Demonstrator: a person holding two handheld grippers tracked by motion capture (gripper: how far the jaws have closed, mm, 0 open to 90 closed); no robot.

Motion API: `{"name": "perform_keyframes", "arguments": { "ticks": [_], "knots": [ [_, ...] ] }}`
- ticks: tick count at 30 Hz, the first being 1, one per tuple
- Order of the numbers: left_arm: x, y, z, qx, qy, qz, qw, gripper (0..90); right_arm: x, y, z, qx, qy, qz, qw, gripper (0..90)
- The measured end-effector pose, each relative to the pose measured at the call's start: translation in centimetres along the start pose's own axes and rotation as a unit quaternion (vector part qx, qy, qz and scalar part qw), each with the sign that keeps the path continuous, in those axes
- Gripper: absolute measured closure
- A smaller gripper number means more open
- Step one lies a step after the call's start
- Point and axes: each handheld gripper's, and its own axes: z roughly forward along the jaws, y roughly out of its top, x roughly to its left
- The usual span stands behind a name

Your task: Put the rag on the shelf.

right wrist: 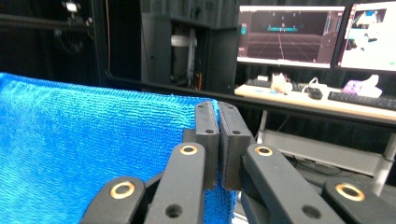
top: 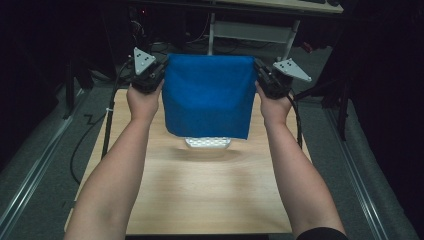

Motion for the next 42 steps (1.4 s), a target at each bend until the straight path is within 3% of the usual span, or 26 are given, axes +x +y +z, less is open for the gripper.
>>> {"name": "perform_keyframes", "arguments": {
  "ticks": [5,10,18,29,31,37,38,42],
  "knots": [
    [0.2,-1.4,1.4,0.029,-0.002,-0.010,0.9995,88.4,-0.5,-1.2,1.3,0.022,-0.002,-0.007,0.9997,88.9],
    [0.4,-4.6,2.4,0.071,-0.015,-0.022,0.9971,88.3,-1.0,-3.7,2.7,0.061,0.002,-0.005,0.9981,88.8],
    [0.5,-8.6,2.0,0.102,-0.032,-0.037,0.9935,88.3,-0.7,-6.9,3.4,0.097,0.013,-0.015,0.9951,88.8],
    [-0.4,-12.3,0.3,0.132,-0.058,-0.057,0.9880,88.3,0.1,-10.9,1.8,0.133,0.021,-0.003,0.9909,88.7],
    [-0.8,-13.4,-0.3,0.143,-0.065,-0.067,0.9853,88.3,0.3,-11.6,1.5,0.139,0.022,0.000,0.9901,88.7],
    [-1.3,-15.0,-1.2,0.151,-0.071,-0.077,0.9829,88.3,0.8,-13.5,0.8,0.152,0.027,0.015,0.9878,88.7],
    [-1.3,-15.6,-1.4,0.153,-0.075,-0.087,0.9815,88.2,1.0,-14.2,0.6,0.165,0.029,0.016,0.9857,88.7],
    [-1.8,-16.7,-1.4,0.161,-0.088,-0.094,0.9784,88.2,1.4,-15.5,0.5,0.173,0.032,0.022,0.9841,88.6]
  ]
}}
